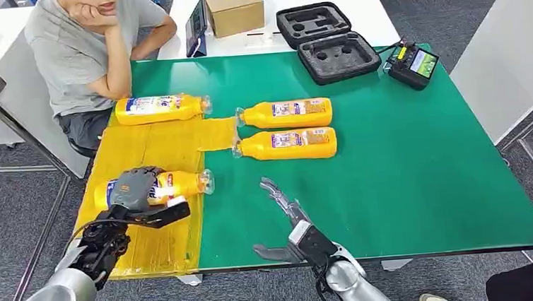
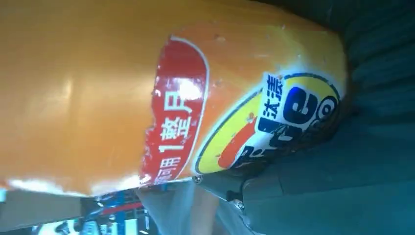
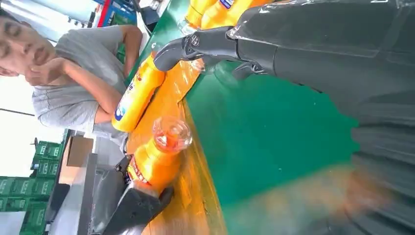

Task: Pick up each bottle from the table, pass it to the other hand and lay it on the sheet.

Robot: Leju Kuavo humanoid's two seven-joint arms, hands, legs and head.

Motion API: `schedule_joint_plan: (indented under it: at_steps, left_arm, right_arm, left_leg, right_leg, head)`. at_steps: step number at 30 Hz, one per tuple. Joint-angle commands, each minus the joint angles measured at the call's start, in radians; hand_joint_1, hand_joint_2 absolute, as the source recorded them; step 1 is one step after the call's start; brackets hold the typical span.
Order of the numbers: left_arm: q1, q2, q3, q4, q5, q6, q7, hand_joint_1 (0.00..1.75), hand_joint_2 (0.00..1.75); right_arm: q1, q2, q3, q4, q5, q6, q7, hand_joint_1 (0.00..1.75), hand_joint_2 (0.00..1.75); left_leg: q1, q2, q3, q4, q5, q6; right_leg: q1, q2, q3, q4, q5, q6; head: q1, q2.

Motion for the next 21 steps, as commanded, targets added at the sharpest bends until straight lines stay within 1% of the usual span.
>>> schedule_joint_plan:
  at_steps: [1, 2, 3, 4, 5, 6, 7, 8, 9, 13, 17, 21]
  left_arm:
    - [0.016, 0.014, -0.066, 0.042, 0.025, -0.085, -0.061, 1.03, 1.75]
    - [0.015, 0.017, -0.069, 0.041, 0.026, -0.093, -0.061, 0.98, 1.75]
    - [0.015, 0.020, -0.075, 0.035, 0.032, -0.106, -0.062, 0.87, 1.75]
    - [0.015, 0.021, -0.077, 0.034, 0.033, -0.110, -0.062, 0.70, 1.75]
    - [0.013, 0.023, -0.082, 0.032, 0.033, -0.120, -0.063, 0.40, 1.75]
    - [0.014, 0.025, -0.086, 0.029, 0.035, -0.125, -0.065, 0.19, 1.75]
    - [0.014, 0.026, -0.087, 0.027, 0.037, -0.127, -0.066, 0.16, 1.75]
    - [0.014, 0.026, -0.087, 0.027, 0.037, -0.127, -0.066, 0.07, 1.75]
    - [0.011, 0.029, -0.096, 0.022, 0.037, -0.136, -0.071, 0.00, 1.75]
    - [0.015, 0.031, -0.112, 0.004, 0.049, -0.146, -0.086, 0.00, 1.75]
    - [0.024, 0.030, -0.133, -0.003, 0.043, -0.139, -0.052, 0.00, 1.75]
    - [0.029, 0.031, -0.142, -0.004, 0.040, -0.140, -0.044, 0.00, 1.75]
  right_arm:
    - [-0.039, -0.008, 0.015, 0.061, -0.004, -0.004, 0.000, 0.00, 1.75]
    - [-0.040, -0.008, 0.013, 0.062, -0.004, -0.005, 0.000, 0.00, 1.75]
    - [-0.041, -0.009, 0.013, 0.062, -0.005, -0.005, 0.000, 0.00, 1.75]
    - [-0.042, -0.009, 0.013, 0.062, -0.005, -0.004, 0.000, 0.00, 1.75]
    - [-0.045, -0.009, 0.013, 0.065, -0.005, -0.004, 0.000, 0.00, 1.75]
    - [-0.046, -0.009, 0.013, 0.065, -0.005, -0.004, 0.000, 0.00, 1.75]
    - [-0.046, -0.009, 0.014, 0.066, -0.005, -0.004, 0.000, 0.00, 1.75]
    - [-0.046, -0.009, 0.014, 0.066, -0.005, -0.004, 0.000, 0.00, 1.75]
    - [-0.048, -0.009, 0.014, 0.067, -0.005, -0.005, 0.000, 0.00, 1.75]
    - [-0.043, -0.010, 0.012, 0.067, -0.003, -0.010, 0.000, 0.00, 1.75]
    - [-0.043, -0.009, 0.014, 0.071, 0.002, -0.003, 0.000, 0.00, 1.75]
    - [-0.048, -0.008, 0.015, 0.075, 0.004, -0.002, 0.000, 0.00, 1.75]
  left_leg:
    - [0.000, 0.001, 0.003, -0.001, -0.001, -0.001]
    - [0.000, 0.001, 0.004, -0.001, -0.001, -0.001]
    - [0.000, 0.001, 0.003, -0.001, -0.001, -0.001]
    - [0.000, 0.001, 0.003, -0.001, -0.001, -0.001]
    - [0.000, 0.001, 0.003, -0.001, -0.001, -0.001]
    - [0.000, 0.001, 0.004, -0.001, -0.001, -0.001]
    - [0.000, 0.001, 0.004, -0.001, -0.001, -0.001]
    - [0.000, 0.002, 0.005, -0.001, -0.001, -0.001]
    - [0.000, 0.001, 0.004, -0.001, 0.000, -0.001]
    - [0.000, 0.000, 0.004, -0.001, 0.000, -0.001]
    - [0.000, 0.001, 0.006, -0.002, -0.001, -0.001]
    - [0.000, 0.001, 0.005, -0.001, -0.001, -0.001]
  right_leg:
    - [0.000, 0.002, 0.002, -0.001, 0.000, -0.001]
    - [0.000, 0.002, 0.003, -0.001, 0.000, -0.001]
    - [0.000, 0.001, 0.002, -0.001, 0.000, -0.001]
    - [0.000, 0.002, 0.003, -0.001, 0.000, -0.001]
    - [0.000, 0.001, 0.003, -0.001, 0.000, -0.001]
    - [0.000, 0.002, 0.004, -0.001, 0.000, -0.001]
    - [0.000, 0.001, 0.004, -0.001, 0.000, -0.001]
    - [0.000, 0.003, 0.005, -0.001, 0.000, -0.002]
    - [0.000, 0.001, 0.004, -0.001, 0.000, -0.001]
    - [0.000, 0.001, 0.004, -0.001, 0.000, -0.001]
    - [0.000, 0.002, 0.006, -0.002, 0.000, -0.002]
    - [0.000, 0.001, 0.005, -0.001, 0.000, -0.001]
  head:
    - [0.000, 0.000]
    - [0.000, 0.000]
    - [0.000, 0.000]
    - [0.000, 0.000]
    - [0.000, 0.000]
    - [0.000, 0.000]
    - [0.000, 0.000]
    - [0.000, 0.000]
    - [0.000, 0.000]
    - [0.001, 0.000]
    - [0.000, 0.000]
    - [0.000, 0.000]
